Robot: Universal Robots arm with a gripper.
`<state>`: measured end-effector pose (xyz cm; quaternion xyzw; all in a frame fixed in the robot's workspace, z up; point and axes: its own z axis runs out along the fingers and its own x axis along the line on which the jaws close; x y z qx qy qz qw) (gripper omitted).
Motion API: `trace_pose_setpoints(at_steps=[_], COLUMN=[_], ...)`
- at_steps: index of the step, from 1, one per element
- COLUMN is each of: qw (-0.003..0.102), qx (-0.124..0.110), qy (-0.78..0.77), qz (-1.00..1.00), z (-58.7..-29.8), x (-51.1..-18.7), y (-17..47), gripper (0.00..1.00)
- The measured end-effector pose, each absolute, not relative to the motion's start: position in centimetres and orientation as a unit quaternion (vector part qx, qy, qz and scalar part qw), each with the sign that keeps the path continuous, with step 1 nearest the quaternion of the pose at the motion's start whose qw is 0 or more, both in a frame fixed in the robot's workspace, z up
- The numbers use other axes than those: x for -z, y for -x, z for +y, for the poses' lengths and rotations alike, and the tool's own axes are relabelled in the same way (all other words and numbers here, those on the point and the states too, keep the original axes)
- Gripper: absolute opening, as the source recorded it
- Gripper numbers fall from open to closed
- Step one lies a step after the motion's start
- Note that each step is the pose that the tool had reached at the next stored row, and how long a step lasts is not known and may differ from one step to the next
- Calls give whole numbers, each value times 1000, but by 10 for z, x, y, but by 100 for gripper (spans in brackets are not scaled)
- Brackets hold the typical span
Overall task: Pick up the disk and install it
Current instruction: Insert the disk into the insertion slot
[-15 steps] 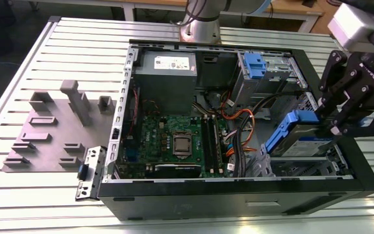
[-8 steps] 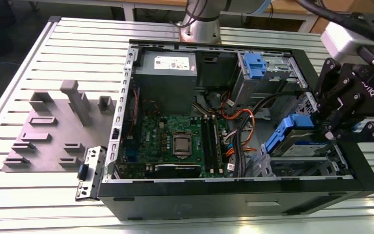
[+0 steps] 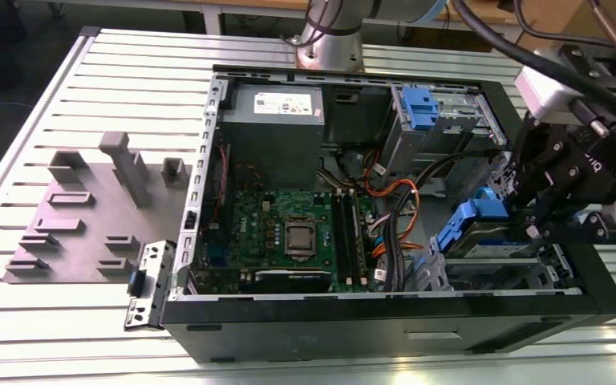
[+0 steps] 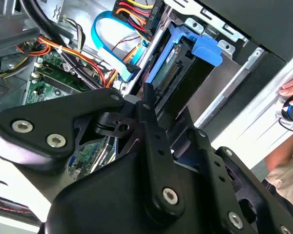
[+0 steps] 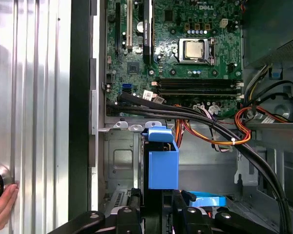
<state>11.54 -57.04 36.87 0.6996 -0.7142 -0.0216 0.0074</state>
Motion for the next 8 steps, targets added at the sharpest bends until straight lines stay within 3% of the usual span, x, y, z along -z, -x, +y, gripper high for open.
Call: trace_pose_setpoints(at_steps=[8], qw=[7], qx=[22], qy=[-700], qz=[-714], z=[-571], x=[-357], y=[-115], gripper=[35])
